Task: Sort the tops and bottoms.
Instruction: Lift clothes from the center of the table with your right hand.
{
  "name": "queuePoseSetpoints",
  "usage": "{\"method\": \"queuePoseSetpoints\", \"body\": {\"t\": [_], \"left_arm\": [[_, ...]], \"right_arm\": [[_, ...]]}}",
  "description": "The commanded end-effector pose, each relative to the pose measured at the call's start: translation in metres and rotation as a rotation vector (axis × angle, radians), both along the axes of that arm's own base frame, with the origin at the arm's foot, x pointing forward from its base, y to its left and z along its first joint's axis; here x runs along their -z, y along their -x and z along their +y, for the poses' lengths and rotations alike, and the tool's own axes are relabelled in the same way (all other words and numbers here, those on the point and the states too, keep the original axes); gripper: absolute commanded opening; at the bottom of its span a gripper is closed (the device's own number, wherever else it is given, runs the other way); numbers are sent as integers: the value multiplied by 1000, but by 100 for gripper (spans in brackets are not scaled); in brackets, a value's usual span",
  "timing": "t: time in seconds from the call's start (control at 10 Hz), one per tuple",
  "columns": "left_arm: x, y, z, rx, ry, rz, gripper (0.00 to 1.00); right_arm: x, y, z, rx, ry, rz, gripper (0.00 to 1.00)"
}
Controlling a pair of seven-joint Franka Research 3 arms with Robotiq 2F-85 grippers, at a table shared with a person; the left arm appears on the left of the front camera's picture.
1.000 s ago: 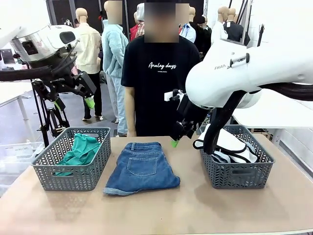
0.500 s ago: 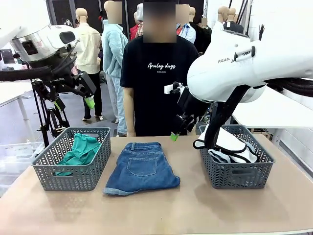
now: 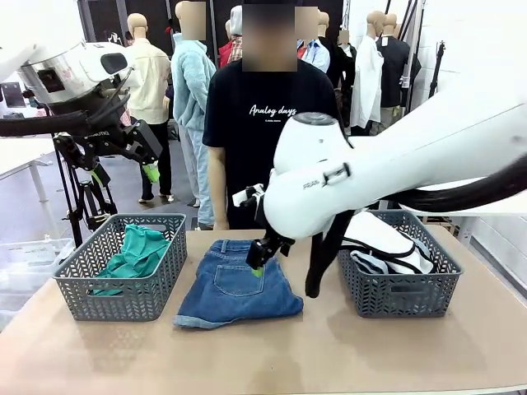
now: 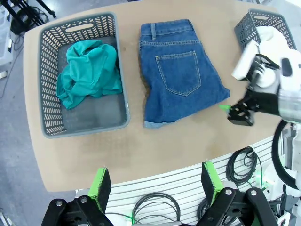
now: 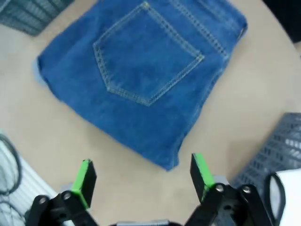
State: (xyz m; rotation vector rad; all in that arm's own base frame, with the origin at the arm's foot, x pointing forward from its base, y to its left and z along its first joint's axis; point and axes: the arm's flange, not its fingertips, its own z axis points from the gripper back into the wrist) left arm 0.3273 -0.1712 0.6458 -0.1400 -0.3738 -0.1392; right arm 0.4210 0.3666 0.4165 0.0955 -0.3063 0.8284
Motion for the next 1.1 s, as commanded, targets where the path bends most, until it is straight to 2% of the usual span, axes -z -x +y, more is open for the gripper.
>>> {"method": "queuePoseSetpoints", "body": {"t": [0.0,0.1,0.3,0.4,0.6,0.7,1.0], "left_arm": [[0,0,3,11,12,3,100],[0,0,3,11,12,3,100],[0,0,3,11,12,3,100],[0,0,3,11,12,3,100],[0,0,3,11,12,3,100],[0,0,3,11,12,3,100],[0,0,3,11,12,3,100]], "right_arm": [[13,-41,28,86,55,-21,100],[21,-56,29,119,38,-1,100],[33,-71,32,228,51,-26,100],[36,-74,32,250,53,17,100],[27,-64,27,221,-38,70,100],[38,-76,19,214,18,22,100],[38,-76,19,214,18,22,100]]}}
